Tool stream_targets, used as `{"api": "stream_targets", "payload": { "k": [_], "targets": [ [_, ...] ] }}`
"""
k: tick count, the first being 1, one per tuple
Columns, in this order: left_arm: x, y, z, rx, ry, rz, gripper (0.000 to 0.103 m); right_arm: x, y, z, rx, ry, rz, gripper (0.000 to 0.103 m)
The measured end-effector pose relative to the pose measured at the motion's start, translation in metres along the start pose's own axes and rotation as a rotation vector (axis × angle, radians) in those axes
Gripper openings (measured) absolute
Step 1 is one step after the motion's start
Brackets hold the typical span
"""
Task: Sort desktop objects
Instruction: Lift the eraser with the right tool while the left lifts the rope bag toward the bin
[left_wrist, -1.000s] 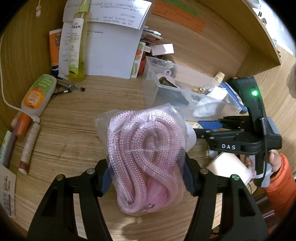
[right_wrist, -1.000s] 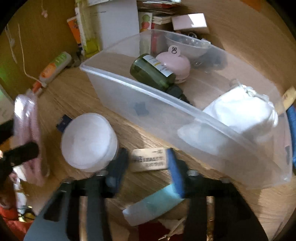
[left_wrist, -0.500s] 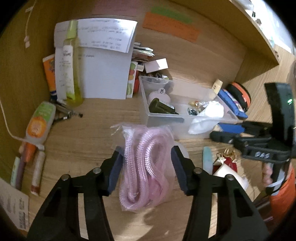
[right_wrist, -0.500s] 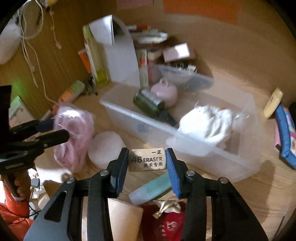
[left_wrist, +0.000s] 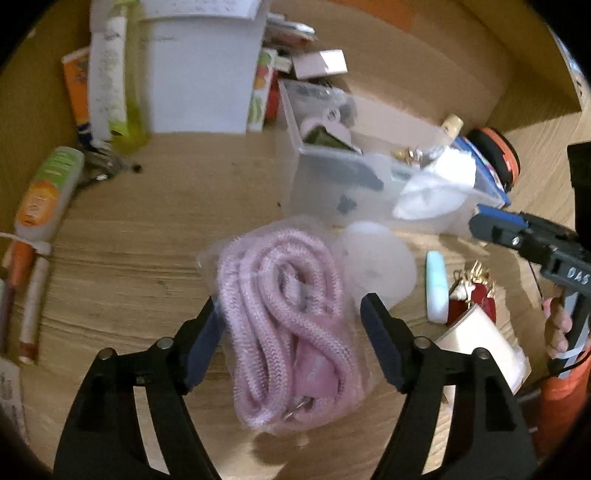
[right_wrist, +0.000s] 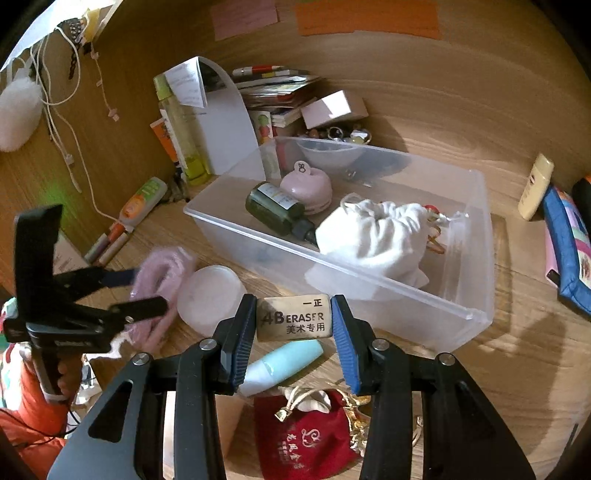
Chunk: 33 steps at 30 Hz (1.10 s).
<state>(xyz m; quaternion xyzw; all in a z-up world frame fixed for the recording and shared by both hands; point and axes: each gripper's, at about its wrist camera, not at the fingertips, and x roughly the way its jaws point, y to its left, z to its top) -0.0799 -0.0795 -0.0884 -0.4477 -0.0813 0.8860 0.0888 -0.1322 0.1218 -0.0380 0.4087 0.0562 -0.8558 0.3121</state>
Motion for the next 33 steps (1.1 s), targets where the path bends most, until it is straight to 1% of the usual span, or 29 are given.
{"api": "stream_targets", "payload": {
  "k": [1,3,4,7,8,10,12,16,19,22,26,29,33],
  "targets": [
    [0.001,-0.003,0.0,0.019,-0.006,0.02,0.073,-0.001,-0.001,-0.001,0.004,0.0,0.005,0.037],
    [0.005,-0.013,-0.001,0.083,0.007,0.078,0.073,-0.002,-0.003,-0.001,0.006,0.001,0.008,0.037],
    [0.006,-0.017,-0.002,0.11,0.011,0.104,0.071,-0.003,-0.004,-0.001,0.005,-0.002,0.005,0.037],
    [0.012,-0.031,-0.007,0.22,0.015,0.218,0.066,-0.005,-0.008,0.0,0.008,-0.008,0.004,0.037],
    [0.013,-0.034,-0.009,0.24,0.009,0.236,0.065,-0.006,-0.01,0.0,0.01,-0.011,0.004,0.037],
    [0.011,-0.035,-0.01,0.242,0.003,0.253,0.061,-0.007,-0.012,0.0,0.018,-0.017,0.002,0.037],
    [0.006,-0.031,-0.009,0.222,-0.018,0.268,0.059,-0.009,-0.015,0.0,0.034,-0.025,0.007,0.037],
    [-0.012,-0.012,-0.004,0.102,-0.055,0.22,0.058,-0.02,-0.019,0.001,0.053,-0.051,0.018,0.037],
    [-0.025,-0.007,0.005,0.061,-0.095,0.21,0.058,-0.031,-0.02,0.005,0.045,-0.074,0.008,0.037],
    [-0.047,-0.003,0.016,0.028,-0.145,0.165,0.058,-0.042,-0.022,0.01,0.04,-0.105,0.001,0.037],
    [-0.07,-0.006,0.032,0.018,-0.211,0.136,0.058,-0.052,-0.024,0.017,0.042,-0.147,-0.008,0.037],
    [-0.081,-0.011,0.047,0.026,-0.243,0.099,0.058,-0.054,-0.029,0.024,0.048,-0.167,-0.008,0.037],
    [-0.084,-0.023,0.07,0.05,-0.252,0.032,0.058,-0.052,-0.037,0.034,0.06,-0.179,-0.008,0.037]
  ]
}}
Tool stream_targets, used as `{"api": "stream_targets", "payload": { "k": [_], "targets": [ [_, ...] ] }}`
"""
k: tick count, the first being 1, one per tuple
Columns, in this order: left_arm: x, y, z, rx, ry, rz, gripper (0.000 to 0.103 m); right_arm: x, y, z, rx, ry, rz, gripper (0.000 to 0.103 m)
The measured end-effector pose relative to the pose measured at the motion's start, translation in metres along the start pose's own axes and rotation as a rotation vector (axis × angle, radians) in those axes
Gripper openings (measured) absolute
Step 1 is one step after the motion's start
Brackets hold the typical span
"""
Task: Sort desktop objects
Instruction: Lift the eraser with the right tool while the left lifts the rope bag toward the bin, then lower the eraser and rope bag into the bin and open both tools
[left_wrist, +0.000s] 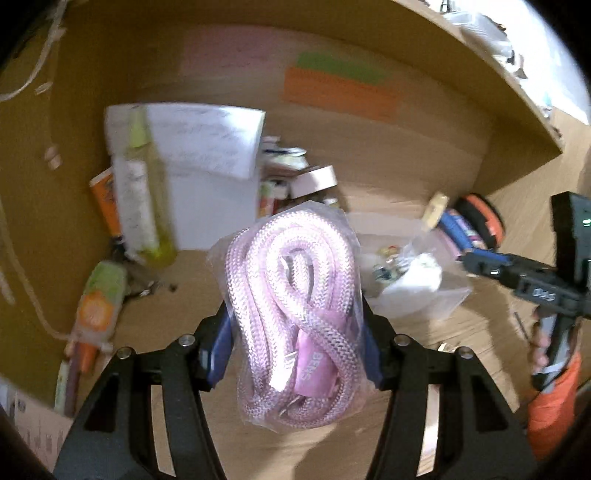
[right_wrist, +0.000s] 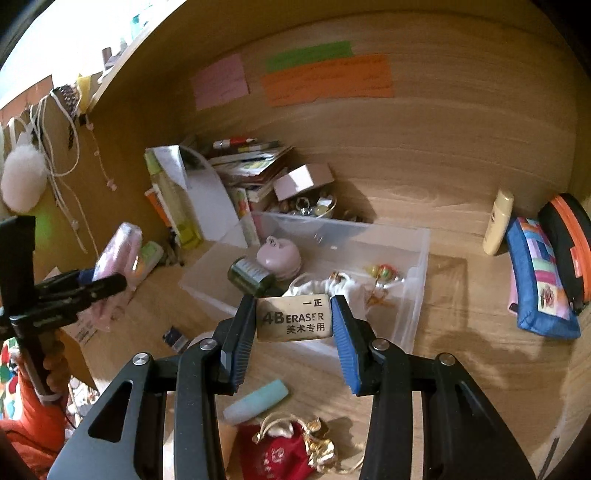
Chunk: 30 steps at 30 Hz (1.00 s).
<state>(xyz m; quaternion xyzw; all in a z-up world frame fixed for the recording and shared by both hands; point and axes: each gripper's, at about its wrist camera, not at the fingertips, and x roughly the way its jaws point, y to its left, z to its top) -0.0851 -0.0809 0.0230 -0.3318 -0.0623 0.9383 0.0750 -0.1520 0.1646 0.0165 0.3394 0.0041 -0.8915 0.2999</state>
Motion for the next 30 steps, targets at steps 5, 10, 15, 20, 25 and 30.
{"api": "stream_targets", "payload": {
  "k": [5,10,15,20,25,30],
  "targets": [
    [0.015,-0.018,0.021,0.033,0.004,-0.05,0.058,0.012,-0.01,0.013,0.013,-0.01,-0.011,0.037],
    [0.035,-0.035,0.042,0.068,0.006,-0.074,0.058,0.027,-0.021,0.024,0.033,-0.008,-0.016,0.037],
    [0.066,-0.048,0.056,0.095,0.026,-0.108,0.058,0.041,-0.028,0.035,0.043,-0.003,-0.024,0.037],
    [0.1,-0.056,0.061,0.098,0.066,-0.142,0.058,0.057,-0.035,0.043,0.041,0.007,-0.068,0.037],
    [0.134,-0.061,0.059,0.106,0.115,-0.144,0.058,0.079,-0.045,0.042,0.055,0.039,-0.094,0.037],
    [0.157,-0.065,0.053,0.123,0.142,-0.137,0.058,0.096,-0.055,0.035,0.071,0.078,-0.096,0.037]
  ]
}}
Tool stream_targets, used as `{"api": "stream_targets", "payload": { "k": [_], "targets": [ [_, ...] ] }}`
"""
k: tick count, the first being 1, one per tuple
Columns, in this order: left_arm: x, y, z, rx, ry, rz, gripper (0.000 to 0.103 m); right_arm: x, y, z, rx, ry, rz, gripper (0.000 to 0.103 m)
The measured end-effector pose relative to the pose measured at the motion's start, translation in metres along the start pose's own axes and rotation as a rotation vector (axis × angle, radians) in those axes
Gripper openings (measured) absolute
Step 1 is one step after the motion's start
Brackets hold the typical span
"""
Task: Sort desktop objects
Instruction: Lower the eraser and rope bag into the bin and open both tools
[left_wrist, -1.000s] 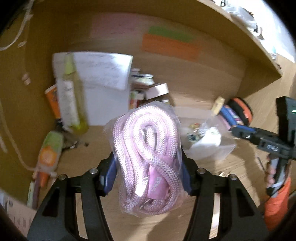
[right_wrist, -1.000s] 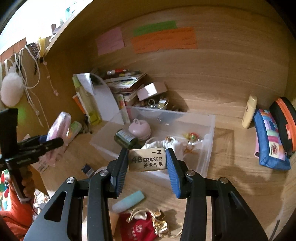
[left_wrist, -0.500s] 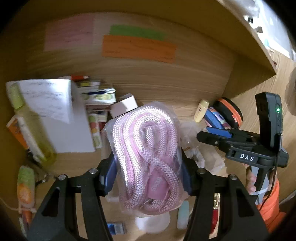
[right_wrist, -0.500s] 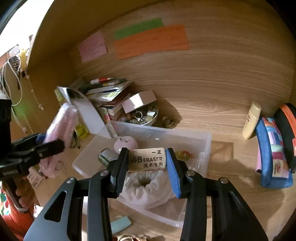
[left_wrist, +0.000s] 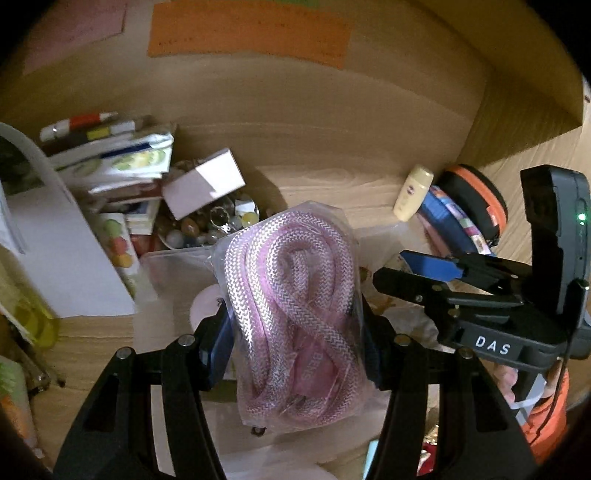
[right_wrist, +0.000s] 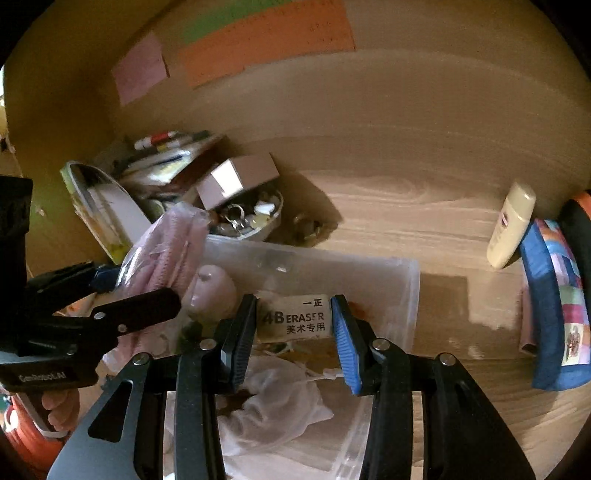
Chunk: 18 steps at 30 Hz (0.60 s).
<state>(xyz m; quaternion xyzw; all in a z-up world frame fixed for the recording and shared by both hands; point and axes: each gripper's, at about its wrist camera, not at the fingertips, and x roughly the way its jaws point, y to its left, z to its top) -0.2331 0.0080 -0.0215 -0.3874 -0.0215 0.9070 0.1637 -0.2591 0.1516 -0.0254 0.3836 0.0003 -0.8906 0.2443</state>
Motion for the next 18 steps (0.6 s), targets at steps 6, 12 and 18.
{"api": "stream_targets", "payload": {
  "k": [6,12,18],
  "targets": [
    [0.015,-0.003,-0.005,0.016,0.033,-0.011,0.058,0.012,0.0,-0.006,-0.017,0.025,-0.033,0.037],
    [0.023,-0.007,-0.01,0.045,0.049,-0.001,0.058,0.016,0.005,-0.009,-0.051,0.031,-0.059,0.038],
    [0.023,-0.009,-0.011,0.066,0.047,0.025,0.059,0.016,0.006,-0.009,-0.074,0.03,-0.077,0.042]
  ]
}}
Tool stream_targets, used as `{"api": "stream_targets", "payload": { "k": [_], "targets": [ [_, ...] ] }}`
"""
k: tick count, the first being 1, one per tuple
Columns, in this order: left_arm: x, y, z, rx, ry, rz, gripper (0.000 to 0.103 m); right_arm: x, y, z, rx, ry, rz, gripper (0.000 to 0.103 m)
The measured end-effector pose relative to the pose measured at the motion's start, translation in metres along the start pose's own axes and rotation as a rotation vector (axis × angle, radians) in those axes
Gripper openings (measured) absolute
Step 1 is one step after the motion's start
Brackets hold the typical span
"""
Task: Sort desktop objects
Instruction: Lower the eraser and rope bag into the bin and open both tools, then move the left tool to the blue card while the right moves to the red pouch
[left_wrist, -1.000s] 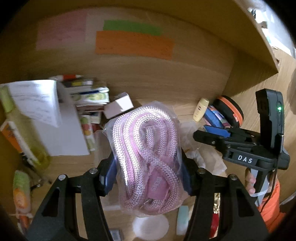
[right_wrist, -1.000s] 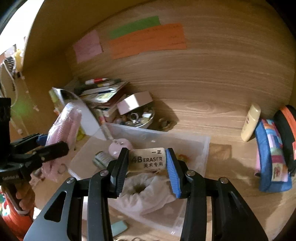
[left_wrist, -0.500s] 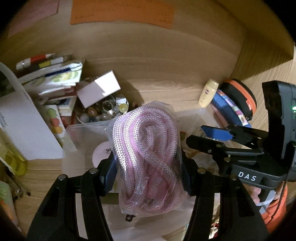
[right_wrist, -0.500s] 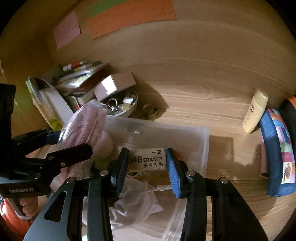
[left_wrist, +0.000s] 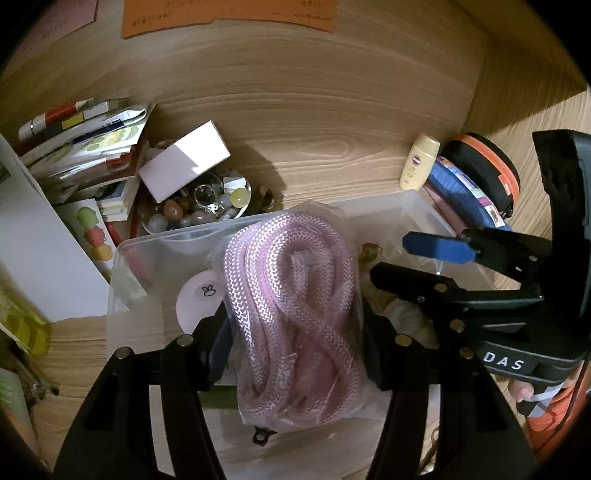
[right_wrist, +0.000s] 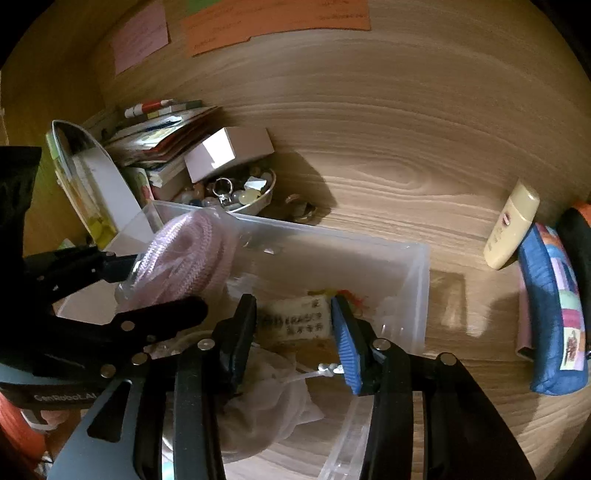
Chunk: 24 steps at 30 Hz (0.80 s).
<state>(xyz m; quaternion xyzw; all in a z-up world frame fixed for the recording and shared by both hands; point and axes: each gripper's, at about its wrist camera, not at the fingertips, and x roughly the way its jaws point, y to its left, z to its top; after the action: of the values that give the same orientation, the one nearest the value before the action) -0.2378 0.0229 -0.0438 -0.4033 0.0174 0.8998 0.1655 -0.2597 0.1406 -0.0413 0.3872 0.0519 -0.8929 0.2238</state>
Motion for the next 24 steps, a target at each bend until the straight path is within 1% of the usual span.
{"api": "stream_targets", "payload": {
  "k": [2,8,12,14,16,18,19,20,22,24],
  "targets": [
    [-0.002,0.0,-0.001,0.003,-0.002,0.001,0.059,-0.002,0.0,0.0,-0.003,-0.002,0.003,0.051],
    [-0.013,-0.001,0.0,0.003,-0.03,-0.013,0.06,-0.011,0.001,0.002,-0.018,-0.017,0.013,0.056],
    [-0.031,-0.003,0.001,0.002,-0.031,-0.061,0.071,-0.027,0.001,0.006,-0.027,-0.042,0.019,0.062],
    [-0.044,-0.004,-0.001,0.014,-0.05,-0.041,0.072,-0.037,0.001,0.008,-0.033,-0.059,0.021,0.067],
    [-0.059,-0.005,-0.003,0.025,-0.079,-0.006,0.078,-0.05,0.001,0.009,-0.025,-0.089,0.021,0.073],
    [-0.074,-0.005,-0.006,0.033,-0.104,0.028,0.084,-0.063,0.003,0.009,-0.024,-0.112,0.022,0.076],
    [-0.08,-0.005,-0.007,0.036,-0.116,0.042,0.087,-0.067,0.004,0.008,-0.026,-0.118,0.016,0.079],
    [-0.088,-0.005,-0.009,0.036,-0.131,0.057,0.088,-0.072,0.006,0.007,-0.029,-0.126,0.009,0.083],
    [-0.102,-0.003,-0.014,0.033,-0.155,0.086,0.091,-0.083,0.01,0.002,-0.031,-0.145,-0.015,0.084],
    [-0.115,-0.003,-0.019,0.034,-0.174,0.118,0.091,-0.091,0.014,-0.003,-0.03,-0.148,-0.013,0.084]
  ]
}}
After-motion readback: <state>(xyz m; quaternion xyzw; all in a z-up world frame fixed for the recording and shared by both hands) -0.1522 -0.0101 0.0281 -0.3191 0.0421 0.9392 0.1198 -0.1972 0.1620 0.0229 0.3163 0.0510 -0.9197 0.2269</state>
